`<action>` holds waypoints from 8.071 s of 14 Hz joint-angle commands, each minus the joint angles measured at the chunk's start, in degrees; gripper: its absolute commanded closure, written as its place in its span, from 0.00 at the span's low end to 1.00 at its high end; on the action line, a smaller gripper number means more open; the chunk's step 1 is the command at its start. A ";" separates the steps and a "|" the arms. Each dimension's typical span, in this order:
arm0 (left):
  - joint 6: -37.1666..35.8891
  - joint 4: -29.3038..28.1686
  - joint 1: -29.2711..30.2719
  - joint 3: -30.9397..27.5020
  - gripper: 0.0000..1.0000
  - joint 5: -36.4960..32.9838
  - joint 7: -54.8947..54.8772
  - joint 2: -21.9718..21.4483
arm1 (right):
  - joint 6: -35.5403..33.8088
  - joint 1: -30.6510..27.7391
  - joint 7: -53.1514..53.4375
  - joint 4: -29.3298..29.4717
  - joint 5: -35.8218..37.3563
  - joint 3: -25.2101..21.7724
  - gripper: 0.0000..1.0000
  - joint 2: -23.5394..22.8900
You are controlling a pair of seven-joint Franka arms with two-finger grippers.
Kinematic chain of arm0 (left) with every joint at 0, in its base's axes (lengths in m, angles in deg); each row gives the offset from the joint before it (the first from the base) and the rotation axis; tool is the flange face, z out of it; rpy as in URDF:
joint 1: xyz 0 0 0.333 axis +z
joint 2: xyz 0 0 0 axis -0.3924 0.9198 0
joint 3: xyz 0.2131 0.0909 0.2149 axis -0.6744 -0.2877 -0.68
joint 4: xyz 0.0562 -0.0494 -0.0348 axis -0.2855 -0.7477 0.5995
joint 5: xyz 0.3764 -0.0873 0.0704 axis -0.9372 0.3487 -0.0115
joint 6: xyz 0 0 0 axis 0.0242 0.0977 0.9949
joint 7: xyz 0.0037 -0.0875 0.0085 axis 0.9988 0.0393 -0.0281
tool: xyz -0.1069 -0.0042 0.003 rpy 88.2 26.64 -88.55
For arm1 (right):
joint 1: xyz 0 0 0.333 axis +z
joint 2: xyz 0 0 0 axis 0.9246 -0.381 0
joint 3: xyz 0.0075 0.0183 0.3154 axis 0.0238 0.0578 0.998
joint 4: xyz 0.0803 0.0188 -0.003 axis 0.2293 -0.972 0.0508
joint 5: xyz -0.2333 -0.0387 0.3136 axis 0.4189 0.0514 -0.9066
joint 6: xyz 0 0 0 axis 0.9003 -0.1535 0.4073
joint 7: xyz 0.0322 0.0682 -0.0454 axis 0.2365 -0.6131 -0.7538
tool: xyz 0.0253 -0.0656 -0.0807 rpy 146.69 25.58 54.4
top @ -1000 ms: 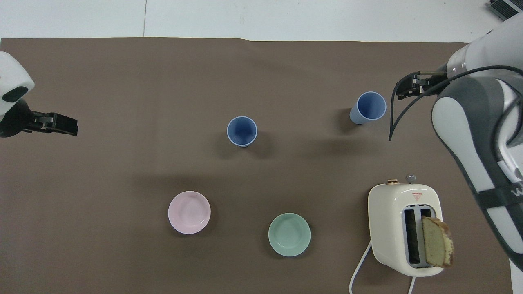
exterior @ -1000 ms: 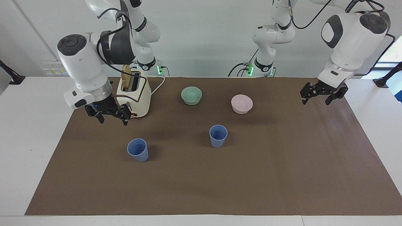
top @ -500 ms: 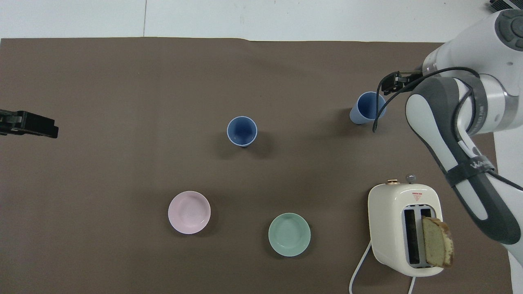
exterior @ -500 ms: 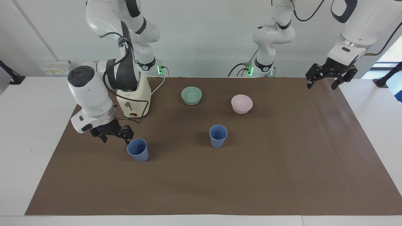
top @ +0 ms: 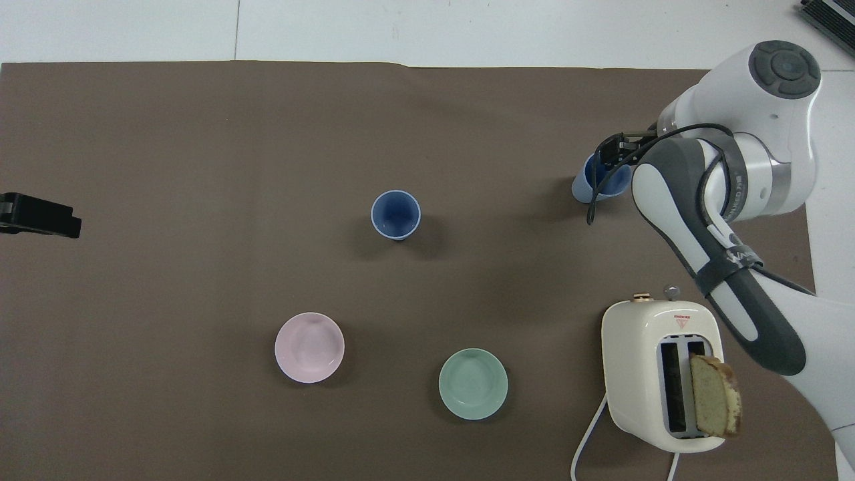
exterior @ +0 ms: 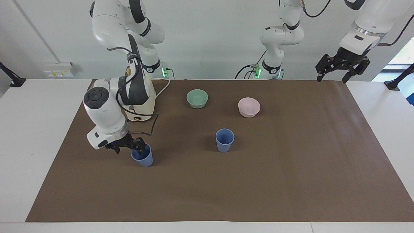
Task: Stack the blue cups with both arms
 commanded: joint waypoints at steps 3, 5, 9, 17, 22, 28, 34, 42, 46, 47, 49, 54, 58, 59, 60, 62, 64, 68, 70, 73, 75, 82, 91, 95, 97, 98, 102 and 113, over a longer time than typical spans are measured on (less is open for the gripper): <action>-0.45 -2.77 0.67 0.31 0.00 0.82 -0.96 -2.03 | 2.09 -0.38 -1.04 -2.46 0.89 0.51 0.28 0.69; -0.19 -2.77 0.76 0.31 0.00 1.52 -0.61 -2.03 | 1.82 -0.38 -1.21 -2.37 0.97 0.51 0.61 0.69; -0.54 -2.86 0.76 0.31 0.00 2.05 -0.17 -2.12 | 1.65 -0.47 -1.47 -1.76 0.27 0.60 1.00 0.95; -0.98 -2.16 0.76 0.40 0.00 1.96 -0.43 -1.94 | 0.16 -0.29 0.10 -1.23 -1.93 4.63 1.00 8.41; -0.98 -2.07 0.76 0.40 0.00 1.96 -0.43 -1.94 | -6.33 1.02 9.05 3.24 -1.05 12.89 1.00 10.10; -0.98 -2.16 0.76 0.40 0.00 1.96 -0.43 -1.94 | -8.11 14.37 27.41 5.98 -0.70 13.61 1.00 9.66; -0.98 -2.07 0.76 0.40 0.00 1.96 -0.43 -1.94 | -5.91 18.34 31.39 8.18 -1.13 13.52 1.00 5.18; -0.98 -2.07 0.76 0.40 0.00 1.96 -0.43 -1.94 | -1.43 17.91 30.79 8.00 -0.78 13.43 1.00 1.75; -0.98 -2.16 0.76 0.40 0.00 1.96 -0.43 -1.94 | 1.81 17.64 30.69 7.65 -1.13 13.43 1.00 1.31; -0.98 -2.07 0.76 0.40 0.00 1.96 -0.43 -1.94 | 2.08 17.55 30.69 7.21 -1.05 13.52 1.00 1.22; -0.98 -2.16 0.76 0.40 0.00 1.96 -0.43 -1.94 | 2.26 17.55 30.43 6.60 -0.96 13.43 1.00 1.13; -0.98 -2.16 0.76 0.40 0.00 1.96 -0.43 -1.94 | 3.67 17.55 29.12 4.40 -0.87 13.43 1.00 0.43; -0.98 -2.16 0.76 0.40 0.00 1.96 -0.43 -1.94 | 4.98 17.02 28.94 2.56 -0.87 13.43 1.00 0.25; -0.98 -2.07 0.76 0.40 0.00 1.96 -0.43 -1.94 | 5.16 16.94 28.94 2.38 -0.96 13.43 1.00 0.25; -0.98 -2.07 0.76 0.40 0.00 1.96 -0.43 -1.94 | 5.16 17.02 29.02 2.37 -1.05 13.43 1.00 0.25; -0.98 -2.16 0.76 0.40 0.00 1.96 -0.43 -1.94 | 5.08 17.02 29.11 2.20 -1.22 13.43 0.93 0.25; -0.98 -2.07 0.76 0.40 0.00 1.96 -0.43 -1.94 | 4.64 17.02 29.11 2.20 -1.22 13.43 0.90 0.34; -0.98 -2.16 0.76 0.40 0.00 1.96 -0.43 -1.94 | 3.85 16.24 29.11 3.08 -1.49 13.34 0.59 1.65; -0.98 -2.16 0.76 0.40 0.00 1.96 -0.43 -1.94 | 2.28 15.45 29.11 2.73 -1.75 13.26 0.33 4.81; -0.98 -2.16 0.76 0.40 0.00 1.96 -0.43 -1.94 | -3.78 11.24 25.97 2.29 -1.75 13.26 0.14 10.17; -0.98 -2.07 0.76 0.40 0.00 1.96 -0.43 -1.94 | -8.00 8.51 23.41 2.29 -1.93 13.34 0.06 13.51; -0.98 -2.16 0.76 0.40 0.00 1.96 -0.43 -1.94 | -21.45 -2.92 7.94 2.73 -5.53 13.08 0.00 22.66; -0.98 -2.07 0.76 0.40 0.00 1.96 -0.43 -1.94 | -24.54 -4.51 6.96 3.08 -5.62 9.74 0.00 23.72; -0.98 -2.07 0.76 0.40 0.00 1.96 -0.43 -1.94 | -26.38 -2.68 5.12 3.17 -5.62 6.16 0.00 25.12; -0.98 -2.07 0.76 0.40 0.00 1.96 -0.43 -1.94 | -28.14 1.36 2.41 3.17 -5.62 0.54 0.00 25.91; -0.98 -2.16 0.76 0.40 0.00 1.96 -0.43 -1.94 | -28.76 2.42 1.70 3.17 -5.53 -1.14 0.00 26.79; -0.98 -2.07 0.76 0.40 0.00 1.96 -0.43 -1.94 | -32.62 3.93 1.60 2.82 -5.62 -2.74 0.00 28.46; -0.98 -2.16 0.76 0.40 0.00 1.96 -0.43 -1.94 | -36.06 3.14 -2.18 1.93 -6.32 -2.65 0.00 29.70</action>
